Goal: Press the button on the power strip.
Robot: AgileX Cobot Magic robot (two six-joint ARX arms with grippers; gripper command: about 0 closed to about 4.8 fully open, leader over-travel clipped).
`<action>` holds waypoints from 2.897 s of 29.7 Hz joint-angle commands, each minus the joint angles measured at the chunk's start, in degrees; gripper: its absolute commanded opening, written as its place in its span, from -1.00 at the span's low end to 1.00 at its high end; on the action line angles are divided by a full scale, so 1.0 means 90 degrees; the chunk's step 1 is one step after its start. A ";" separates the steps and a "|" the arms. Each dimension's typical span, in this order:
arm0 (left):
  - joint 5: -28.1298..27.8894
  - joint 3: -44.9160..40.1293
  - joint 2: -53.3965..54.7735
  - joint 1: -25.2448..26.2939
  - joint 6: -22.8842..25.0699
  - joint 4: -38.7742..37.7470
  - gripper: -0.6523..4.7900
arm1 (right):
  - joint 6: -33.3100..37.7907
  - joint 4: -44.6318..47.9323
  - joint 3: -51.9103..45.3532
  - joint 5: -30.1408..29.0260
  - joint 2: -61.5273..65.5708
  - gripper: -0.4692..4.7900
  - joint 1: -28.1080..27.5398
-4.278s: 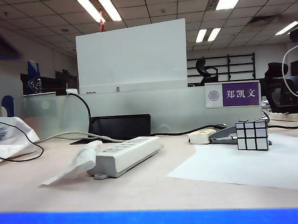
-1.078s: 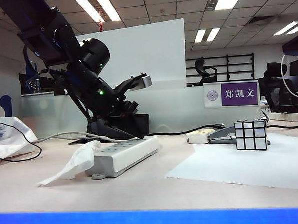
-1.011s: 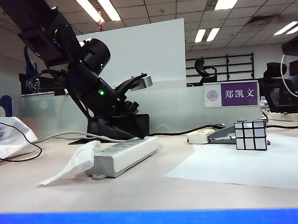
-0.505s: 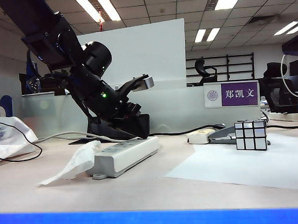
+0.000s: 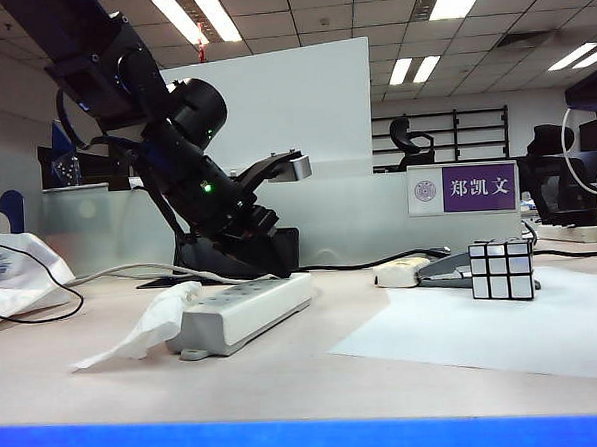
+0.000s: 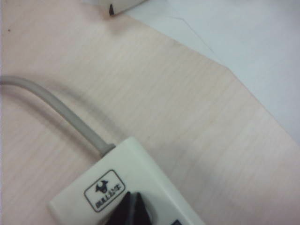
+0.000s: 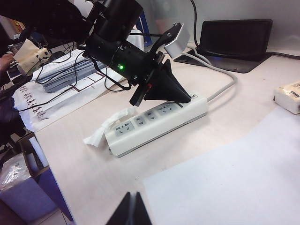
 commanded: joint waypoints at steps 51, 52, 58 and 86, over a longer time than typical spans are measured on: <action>-0.0449 -0.4274 -0.5102 0.0029 -0.2198 0.1831 -0.78 | 0.0848 0.0882 0.0019 0.0177 -0.0007 -0.82 0.0005; -0.0573 -0.4486 -0.5379 0.0029 -0.2266 0.1916 -0.78 | 0.0920 0.0945 0.0019 0.0223 -0.0007 -0.82 0.0005; -0.1372 -0.5731 -0.7298 0.0029 -0.2718 0.2072 -0.78 | 0.1171 0.1443 0.0019 0.0457 -0.0007 -0.82 0.0007; -0.3441 -0.7514 -1.2587 0.0027 -0.4296 -0.0172 -0.78 | 0.2123 0.1596 0.0019 0.0656 -0.0007 -0.82 0.0005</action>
